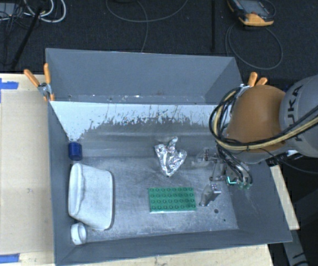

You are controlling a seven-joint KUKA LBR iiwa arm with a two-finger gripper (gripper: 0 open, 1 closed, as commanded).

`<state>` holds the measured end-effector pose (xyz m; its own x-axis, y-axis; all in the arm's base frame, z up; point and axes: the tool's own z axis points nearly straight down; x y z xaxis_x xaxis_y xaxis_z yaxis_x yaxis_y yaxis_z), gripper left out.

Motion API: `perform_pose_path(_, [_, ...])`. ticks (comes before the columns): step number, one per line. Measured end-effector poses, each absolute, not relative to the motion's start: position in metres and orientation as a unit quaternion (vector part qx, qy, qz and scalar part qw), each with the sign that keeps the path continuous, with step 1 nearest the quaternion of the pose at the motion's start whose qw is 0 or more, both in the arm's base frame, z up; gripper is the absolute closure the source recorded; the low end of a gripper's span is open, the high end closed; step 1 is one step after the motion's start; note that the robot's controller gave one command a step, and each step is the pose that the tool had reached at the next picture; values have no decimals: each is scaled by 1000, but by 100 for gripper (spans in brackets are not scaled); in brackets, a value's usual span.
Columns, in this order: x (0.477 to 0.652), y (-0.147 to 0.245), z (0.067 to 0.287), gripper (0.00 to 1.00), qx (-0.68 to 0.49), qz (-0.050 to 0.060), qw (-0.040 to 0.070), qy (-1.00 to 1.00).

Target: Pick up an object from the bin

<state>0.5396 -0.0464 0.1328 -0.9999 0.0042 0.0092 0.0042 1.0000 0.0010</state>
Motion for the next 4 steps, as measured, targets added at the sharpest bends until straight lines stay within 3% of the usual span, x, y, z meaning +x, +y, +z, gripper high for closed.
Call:
perform_pose_path(1, [501, 16, 73, 0, 52, 1, -3, -999])
perform_pose_path(2, [505, 4, 101, 0, 34, 0, -1, -999])
perform_pose_path(3, [500, 8, 99, 0, -48, 0, 1, -999])
perform_pose_path(4, [497, 15, 73, 0, -83, 0, -2, -997])
